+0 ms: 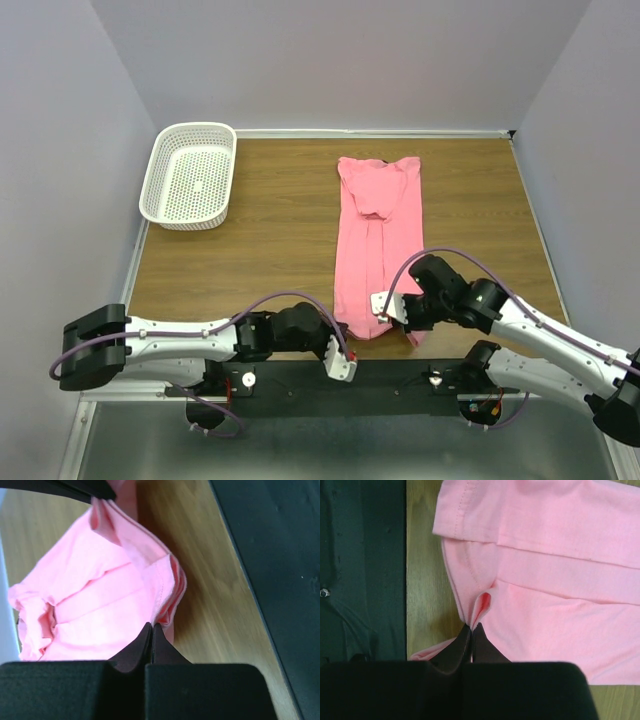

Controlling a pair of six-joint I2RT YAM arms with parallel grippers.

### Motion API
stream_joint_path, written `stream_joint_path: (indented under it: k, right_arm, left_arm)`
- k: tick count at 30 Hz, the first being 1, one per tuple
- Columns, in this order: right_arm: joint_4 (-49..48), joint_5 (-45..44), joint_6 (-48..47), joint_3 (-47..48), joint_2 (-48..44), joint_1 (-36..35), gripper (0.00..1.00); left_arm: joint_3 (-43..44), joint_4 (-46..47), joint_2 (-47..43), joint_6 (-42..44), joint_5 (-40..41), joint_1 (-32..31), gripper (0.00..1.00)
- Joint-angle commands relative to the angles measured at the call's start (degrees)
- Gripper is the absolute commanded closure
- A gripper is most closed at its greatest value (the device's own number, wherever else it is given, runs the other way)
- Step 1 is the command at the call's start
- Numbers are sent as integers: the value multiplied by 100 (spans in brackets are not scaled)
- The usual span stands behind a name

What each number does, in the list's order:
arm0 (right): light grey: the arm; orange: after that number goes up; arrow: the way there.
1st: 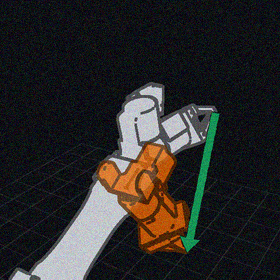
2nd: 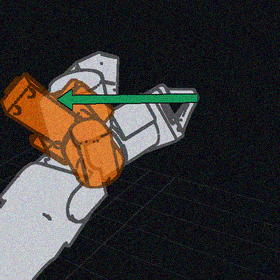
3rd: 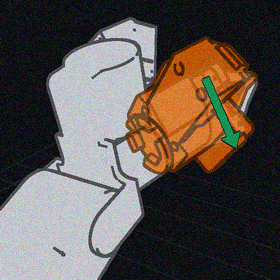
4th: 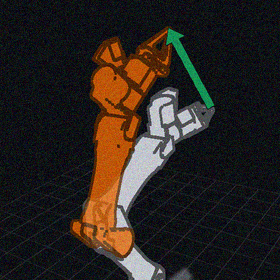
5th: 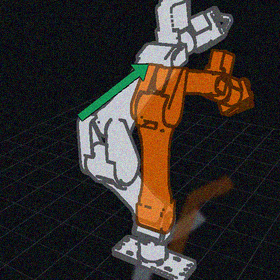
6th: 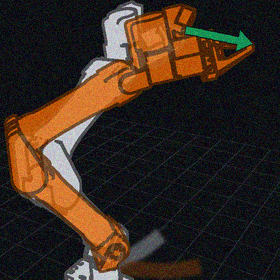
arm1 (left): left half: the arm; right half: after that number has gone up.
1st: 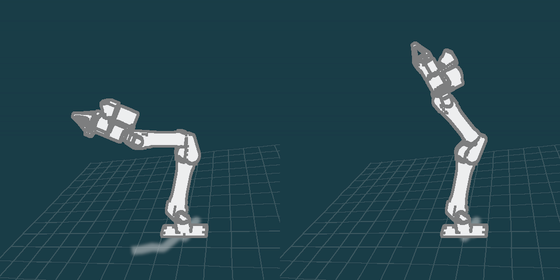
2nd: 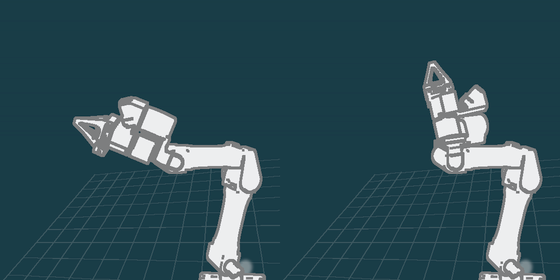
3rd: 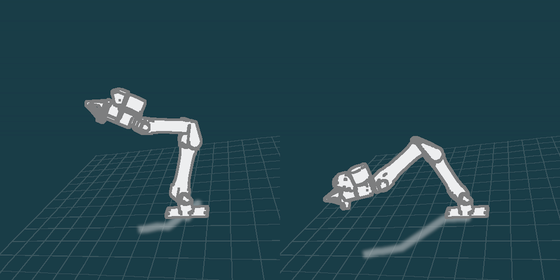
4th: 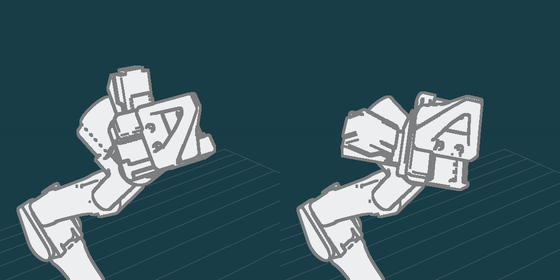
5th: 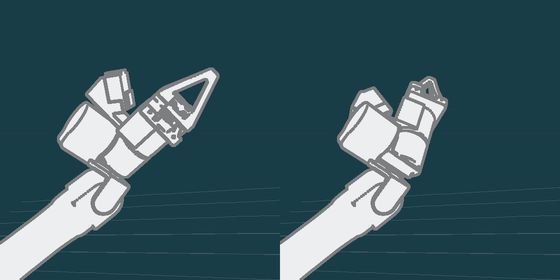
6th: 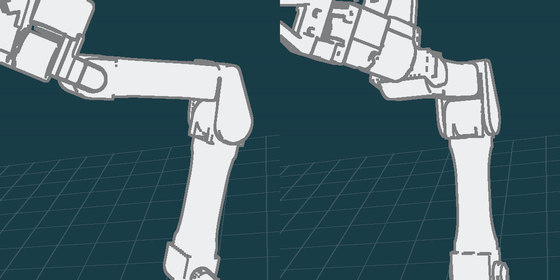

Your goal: Fold and stack the t-shirts

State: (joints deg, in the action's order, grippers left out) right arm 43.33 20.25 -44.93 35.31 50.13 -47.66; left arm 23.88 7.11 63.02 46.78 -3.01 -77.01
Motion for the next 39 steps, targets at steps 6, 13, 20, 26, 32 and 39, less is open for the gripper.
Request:
stream_joint_path:
  k: [6,13,20,26,32,39]
  right_arm:
    - [-70,-284,335,547,-74,151,99]
    - [-518,-706,371,731,295,468,99]
    - [-940,-540,55,1205,1225,1388,99]
    - [-967,170,-516,1803,2009,2278,99]
    - [-958,646,-929,2375,2905,2832,99]
    - [-958,717,-992,3016,3723,3061,99]
  left_arm:
    - [-32,88,-528,-117,-402,607,100]
    - [239,738,-309,225,-920,1776,100]
    - [1118,1301,1113,639,-1667,2690,100]
    - [1997,1196,2055,1008,-2089,2999,100]
    - [2700,924,2829,1315,-2397,3447,100]
    - [3465,651,3620,1491,-2617,3825,100]
